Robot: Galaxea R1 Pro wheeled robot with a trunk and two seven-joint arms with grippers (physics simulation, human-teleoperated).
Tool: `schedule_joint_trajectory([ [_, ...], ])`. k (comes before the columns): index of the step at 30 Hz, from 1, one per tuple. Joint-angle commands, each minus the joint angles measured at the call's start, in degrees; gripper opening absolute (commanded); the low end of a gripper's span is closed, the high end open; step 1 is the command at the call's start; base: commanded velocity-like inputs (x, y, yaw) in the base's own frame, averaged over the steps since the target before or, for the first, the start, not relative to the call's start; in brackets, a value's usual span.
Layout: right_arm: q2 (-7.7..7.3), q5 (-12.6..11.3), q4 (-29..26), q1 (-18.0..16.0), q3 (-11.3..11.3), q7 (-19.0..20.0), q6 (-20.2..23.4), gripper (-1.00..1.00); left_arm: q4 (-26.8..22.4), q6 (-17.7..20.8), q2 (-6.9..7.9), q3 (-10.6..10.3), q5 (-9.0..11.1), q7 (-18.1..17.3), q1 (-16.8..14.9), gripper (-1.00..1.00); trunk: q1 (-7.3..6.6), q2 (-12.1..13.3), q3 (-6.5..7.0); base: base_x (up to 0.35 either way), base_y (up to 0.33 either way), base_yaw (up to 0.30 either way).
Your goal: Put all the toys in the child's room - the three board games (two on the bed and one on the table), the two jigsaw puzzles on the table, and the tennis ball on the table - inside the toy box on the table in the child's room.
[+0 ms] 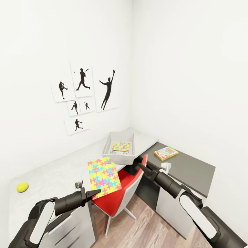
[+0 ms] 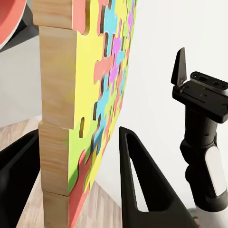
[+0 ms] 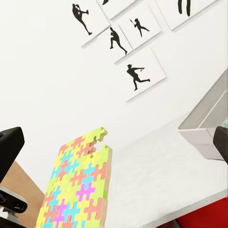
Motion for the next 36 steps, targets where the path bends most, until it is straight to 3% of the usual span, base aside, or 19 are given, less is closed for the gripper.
schedule_joint_trajectory([
  [1,-0.03,-0.6,0.0,0.0,0.1,0.1,0.3,1.00,0.0,0.2,-0.01,0.1,-0.2,-0.3,0.0,-1.00,0.03,-0.1,-0.06,0.000,0.000,-0.096],
  [24,-0.11,-0.7,0.1,0.0,0.0,0.2,0.0,1.00,0.1,0.2,0.15,0.1,-0.1,-0.4,0.0,-1.00,0.03,-0.1,-0.06,0.000,0.000,-0.198],
  [36,-0.11,-0.6,0.2,0.0,0.0,0.2,-0.2,1.00,0.1,0.2,0.22,0.7,-0.1,-0.6,0.0,-1.00,0.03,-0.1,-0.06,0.000,0.000,-0.027],
])
